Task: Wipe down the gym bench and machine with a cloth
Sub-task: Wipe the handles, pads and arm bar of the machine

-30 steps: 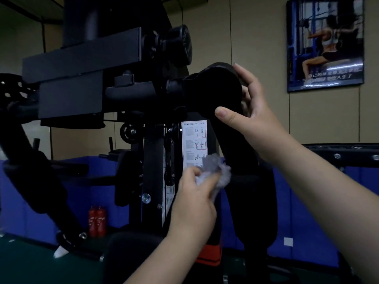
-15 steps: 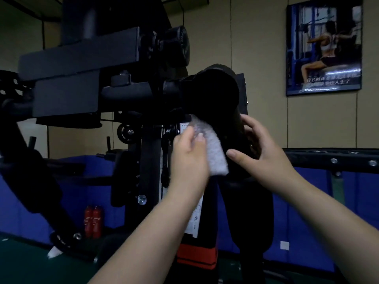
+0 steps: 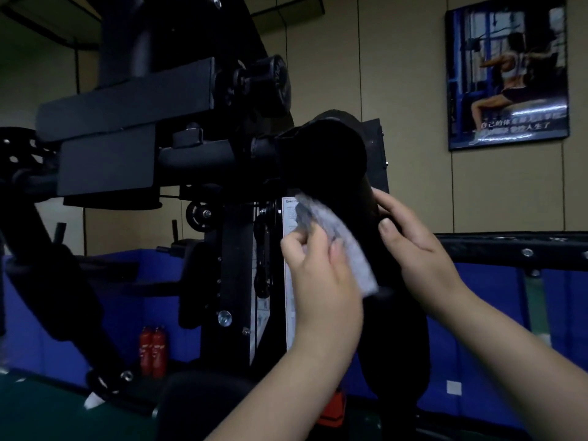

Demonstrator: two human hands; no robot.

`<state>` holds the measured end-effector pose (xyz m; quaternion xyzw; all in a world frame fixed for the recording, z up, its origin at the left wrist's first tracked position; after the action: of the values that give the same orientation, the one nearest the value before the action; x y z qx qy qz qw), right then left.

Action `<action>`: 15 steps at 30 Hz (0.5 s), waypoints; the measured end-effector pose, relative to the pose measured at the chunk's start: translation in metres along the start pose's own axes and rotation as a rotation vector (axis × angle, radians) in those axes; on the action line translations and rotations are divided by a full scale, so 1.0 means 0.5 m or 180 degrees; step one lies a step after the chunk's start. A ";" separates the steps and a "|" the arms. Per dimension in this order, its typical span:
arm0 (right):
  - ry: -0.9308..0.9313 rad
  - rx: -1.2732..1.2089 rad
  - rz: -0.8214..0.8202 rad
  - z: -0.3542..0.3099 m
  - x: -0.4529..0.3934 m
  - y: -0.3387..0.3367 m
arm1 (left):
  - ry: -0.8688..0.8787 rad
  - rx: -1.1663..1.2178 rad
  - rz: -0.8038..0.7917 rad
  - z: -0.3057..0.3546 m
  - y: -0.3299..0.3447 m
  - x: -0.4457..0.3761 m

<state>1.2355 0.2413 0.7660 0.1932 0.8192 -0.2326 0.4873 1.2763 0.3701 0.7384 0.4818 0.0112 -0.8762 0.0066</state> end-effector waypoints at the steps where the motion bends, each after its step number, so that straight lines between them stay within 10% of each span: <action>1: 0.0042 -0.0107 0.0027 0.000 -0.001 -0.004 | 0.0001 -0.0153 -0.0124 -0.025 0.004 0.008; 9: 0.0271 -0.0308 0.0827 0.021 0.000 -0.067 | 0.1801 -0.0927 0.0622 0.063 -0.068 0.050; 15: 0.0585 0.0098 0.1107 0.053 0.006 -0.129 | 0.1878 -0.1783 0.0023 0.037 -0.011 0.040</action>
<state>1.2178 0.1736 0.7647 0.3597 0.8109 -0.1388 0.4402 1.2501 0.3754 0.7315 0.6921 0.2492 -0.6634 0.1372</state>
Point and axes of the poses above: each hand's wrist, its own x-axis away from the middle knuckle, its own y-axis out of the palm, z = x × y, the point moved 8 cm from there along -x, towards the middle knuckle, and after that the axes turned 2 degrees about -x, right-handed, at the moved point
